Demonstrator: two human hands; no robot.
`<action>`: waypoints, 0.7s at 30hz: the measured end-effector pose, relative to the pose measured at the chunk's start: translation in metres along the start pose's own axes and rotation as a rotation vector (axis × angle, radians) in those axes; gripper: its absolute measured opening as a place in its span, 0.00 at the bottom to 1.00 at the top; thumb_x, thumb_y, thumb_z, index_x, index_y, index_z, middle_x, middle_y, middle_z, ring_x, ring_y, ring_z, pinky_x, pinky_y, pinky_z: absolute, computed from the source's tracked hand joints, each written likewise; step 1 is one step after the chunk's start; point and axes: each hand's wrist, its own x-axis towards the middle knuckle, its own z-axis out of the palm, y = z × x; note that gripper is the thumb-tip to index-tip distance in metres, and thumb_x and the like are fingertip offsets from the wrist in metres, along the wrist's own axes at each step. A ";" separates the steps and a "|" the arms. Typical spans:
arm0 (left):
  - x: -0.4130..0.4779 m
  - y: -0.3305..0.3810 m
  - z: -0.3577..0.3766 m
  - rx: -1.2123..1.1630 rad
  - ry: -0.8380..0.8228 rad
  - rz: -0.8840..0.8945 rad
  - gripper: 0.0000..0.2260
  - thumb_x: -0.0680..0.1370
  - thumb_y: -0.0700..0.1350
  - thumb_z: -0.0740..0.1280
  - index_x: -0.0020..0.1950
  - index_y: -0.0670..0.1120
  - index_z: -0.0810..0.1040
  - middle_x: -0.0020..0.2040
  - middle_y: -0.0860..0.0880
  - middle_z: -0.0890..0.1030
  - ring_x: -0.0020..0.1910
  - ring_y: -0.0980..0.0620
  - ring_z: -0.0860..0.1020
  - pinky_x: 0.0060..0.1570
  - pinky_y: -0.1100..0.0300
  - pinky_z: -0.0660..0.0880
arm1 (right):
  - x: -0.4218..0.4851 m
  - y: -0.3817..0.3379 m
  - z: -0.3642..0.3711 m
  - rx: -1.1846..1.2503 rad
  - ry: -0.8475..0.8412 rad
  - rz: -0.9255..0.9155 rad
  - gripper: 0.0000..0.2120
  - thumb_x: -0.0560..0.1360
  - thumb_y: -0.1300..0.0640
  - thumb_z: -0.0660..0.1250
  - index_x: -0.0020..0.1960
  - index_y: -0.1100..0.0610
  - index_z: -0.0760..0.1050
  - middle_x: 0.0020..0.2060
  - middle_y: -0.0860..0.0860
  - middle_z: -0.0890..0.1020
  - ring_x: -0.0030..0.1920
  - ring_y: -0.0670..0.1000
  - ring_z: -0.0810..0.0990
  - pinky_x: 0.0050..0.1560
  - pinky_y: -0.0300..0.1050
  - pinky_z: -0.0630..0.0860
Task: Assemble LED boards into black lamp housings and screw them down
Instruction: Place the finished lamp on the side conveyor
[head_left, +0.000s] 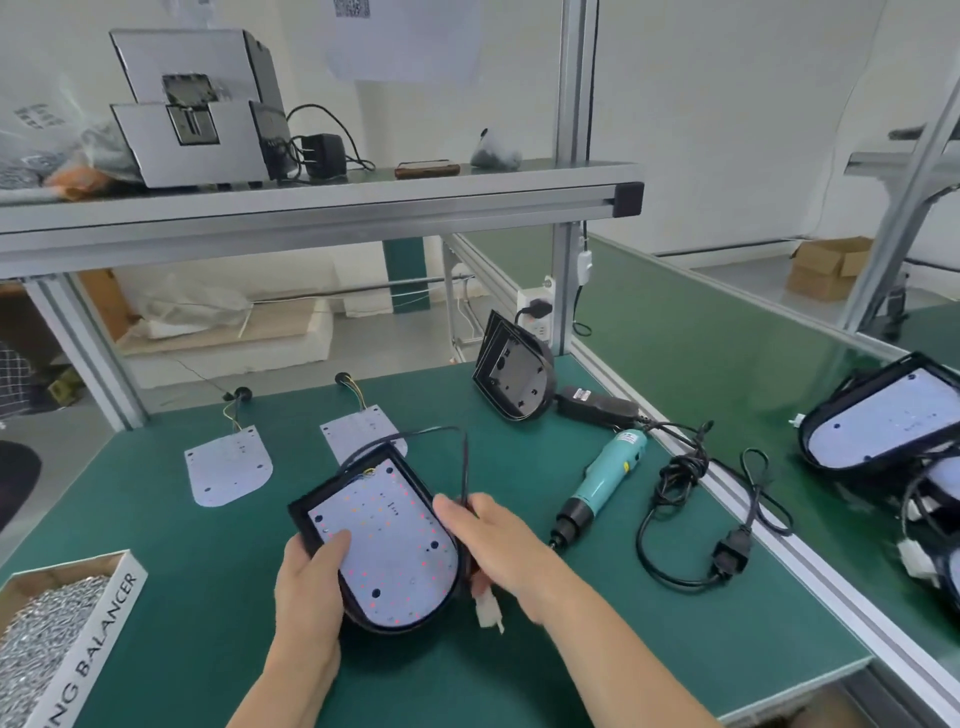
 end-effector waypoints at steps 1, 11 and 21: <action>-0.004 -0.001 0.002 -0.022 0.002 0.006 0.07 0.81 0.40 0.65 0.58 0.45 0.78 0.57 0.43 0.83 0.56 0.40 0.81 0.54 0.47 0.77 | -0.005 0.001 0.003 -0.075 -0.007 -0.041 0.20 0.75 0.37 0.64 0.57 0.50 0.75 0.52 0.46 0.81 0.51 0.51 0.80 0.50 0.45 0.79; -0.019 0.000 0.010 0.071 -0.118 0.087 0.24 0.83 0.63 0.54 0.55 0.49 0.83 0.46 0.48 0.87 0.43 0.49 0.85 0.48 0.48 0.79 | -0.037 0.003 -0.018 -0.185 0.180 -0.248 0.02 0.78 0.56 0.64 0.50 0.53 0.74 0.36 0.44 0.76 0.37 0.46 0.70 0.43 0.46 0.70; -0.020 -0.003 0.007 0.216 -0.133 0.204 0.20 0.86 0.56 0.53 0.54 0.48 0.82 0.32 0.39 0.81 0.30 0.42 0.78 0.33 0.56 0.75 | -0.050 0.010 -0.078 -0.067 0.374 -0.432 0.05 0.80 0.57 0.63 0.49 0.47 0.74 0.32 0.47 0.75 0.33 0.45 0.66 0.36 0.42 0.66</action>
